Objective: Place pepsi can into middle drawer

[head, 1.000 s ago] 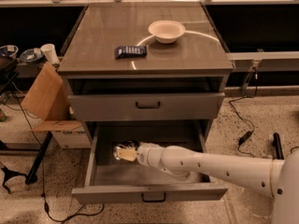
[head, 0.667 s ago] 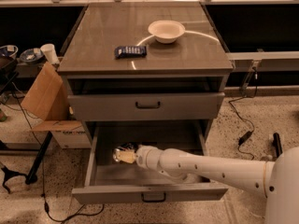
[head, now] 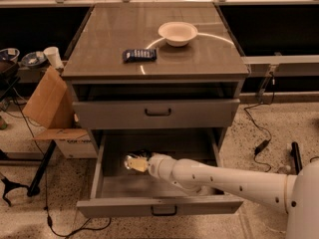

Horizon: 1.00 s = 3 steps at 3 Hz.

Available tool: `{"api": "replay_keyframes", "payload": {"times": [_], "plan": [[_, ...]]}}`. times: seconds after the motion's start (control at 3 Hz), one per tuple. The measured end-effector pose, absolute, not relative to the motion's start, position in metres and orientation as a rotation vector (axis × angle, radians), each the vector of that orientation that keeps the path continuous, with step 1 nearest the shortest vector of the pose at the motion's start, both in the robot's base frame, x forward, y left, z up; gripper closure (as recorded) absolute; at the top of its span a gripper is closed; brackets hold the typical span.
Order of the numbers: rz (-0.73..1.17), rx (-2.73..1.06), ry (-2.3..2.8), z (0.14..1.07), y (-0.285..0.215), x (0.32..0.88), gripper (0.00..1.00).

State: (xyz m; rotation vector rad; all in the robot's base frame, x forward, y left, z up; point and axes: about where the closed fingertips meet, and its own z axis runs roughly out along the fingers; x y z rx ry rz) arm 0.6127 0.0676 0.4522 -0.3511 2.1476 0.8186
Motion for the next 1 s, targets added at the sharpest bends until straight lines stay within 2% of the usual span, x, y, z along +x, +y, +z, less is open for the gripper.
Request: {"api": "replay_keyframes", "payload": {"times": [0.33, 0.67, 1.0], "plan": [[0.802, -0.336, 2.135, 0.4633, 0.0567, 0.6225, 0.11], [0.799, -0.323, 2.129, 0.4729, 0.0470, 0.6319, 0.00], [0.799, -0.323, 2.129, 0.4729, 0.0470, 0.6319, 0.00]]}}
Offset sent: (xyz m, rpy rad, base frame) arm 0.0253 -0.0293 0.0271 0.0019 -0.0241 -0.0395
